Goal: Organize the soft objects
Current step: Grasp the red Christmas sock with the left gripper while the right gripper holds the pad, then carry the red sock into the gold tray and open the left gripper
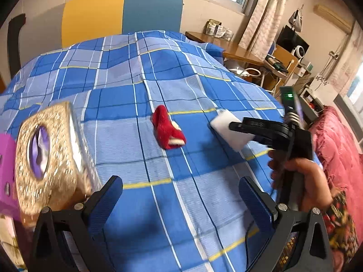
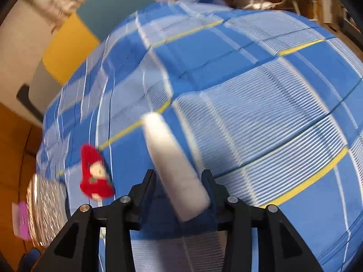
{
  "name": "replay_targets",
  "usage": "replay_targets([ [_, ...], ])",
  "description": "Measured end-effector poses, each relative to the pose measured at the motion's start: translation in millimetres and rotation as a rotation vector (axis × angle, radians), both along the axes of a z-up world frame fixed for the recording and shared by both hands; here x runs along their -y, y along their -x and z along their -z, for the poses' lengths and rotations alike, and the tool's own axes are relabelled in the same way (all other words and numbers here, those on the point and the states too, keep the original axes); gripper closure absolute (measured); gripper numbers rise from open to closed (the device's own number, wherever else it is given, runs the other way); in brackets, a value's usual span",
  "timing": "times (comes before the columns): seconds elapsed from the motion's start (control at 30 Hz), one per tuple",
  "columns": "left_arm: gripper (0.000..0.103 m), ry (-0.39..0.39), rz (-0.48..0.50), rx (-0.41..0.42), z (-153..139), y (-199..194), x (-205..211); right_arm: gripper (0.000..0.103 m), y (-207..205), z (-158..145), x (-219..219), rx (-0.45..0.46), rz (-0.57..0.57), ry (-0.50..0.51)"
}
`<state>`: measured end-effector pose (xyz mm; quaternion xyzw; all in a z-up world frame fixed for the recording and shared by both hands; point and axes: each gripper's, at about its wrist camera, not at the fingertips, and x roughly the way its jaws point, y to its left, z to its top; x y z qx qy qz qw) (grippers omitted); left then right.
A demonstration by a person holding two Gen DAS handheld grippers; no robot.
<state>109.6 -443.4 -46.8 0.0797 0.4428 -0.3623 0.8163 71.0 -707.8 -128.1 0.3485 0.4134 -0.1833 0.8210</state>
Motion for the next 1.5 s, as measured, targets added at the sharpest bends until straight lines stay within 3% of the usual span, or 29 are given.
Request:
replay_targets([
  [0.13,0.000,-0.024,-0.033,-0.006,6,-16,19,0.051,-8,-12,-8,-0.019,-0.025,0.133],
  [0.27,0.000,-0.065,-0.060,-0.016,19,-33,37,0.048,-25,-3,-23,-0.121,-0.135,0.237],
  [0.37,0.000,-0.104,-0.082,-0.010,30,-45,49,0.034,-26,9,-28,-0.199,-0.177,0.270],
  [0.6,0.000,-0.128,-0.161,-0.080,54,-79,65,0.034,-29,10,-37,-0.243,-0.211,0.353],
  [0.7,0.000,-0.114,-0.189,-0.098,60,-92,70,0.055,-30,15,-42,-0.250,-0.245,0.327],
  [0.73,0.000,-0.125,-0.187,-0.086,62,-94,73,0.069,-29,13,-42,-0.242,-0.245,0.324],
  [0.8,0.000,-0.142,-0.167,-0.070,66,-96,81,0.084,-21,6,-36,-0.186,-0.218,0.254],
  [0.93,0.001,-0.170,-0.128,-0.059,79,-101,97,0.085,-7,3,-12,-0.147,-0.122,0.177],
  [1.03,0.020,-0.184,-0.098,-0.083,91,-103,105,0.085,2,-2,2,-0.056,-0.066,0.077],
  [1.07,0.034,-0.194,-0.092,-0.102,97,-105,107,0.085,4,-3,5,-0.034,-0.052,0.058],
  [1.1,0.042,-0.194,-0.095,-0.135,103,-108,106,0.085,4,-4,4,-0.028,-0.045,0.053],
  [1.17,0.046,-0.158,-0.102,-0.139,103,-109,101,0.085,4,-5,2,-0.021,-0.037,0.047],
  [1.27,0.066,-0.145,-0.059,-0.145,98,-104,99,0.085,2,-1,3,0.000,-0.045,0.024],
  [1.5,0.068,-0.057,-0.062,-0.134,75,-80,69,0.085,-6,-3,-1,0.030,-0.076,0.028],
])
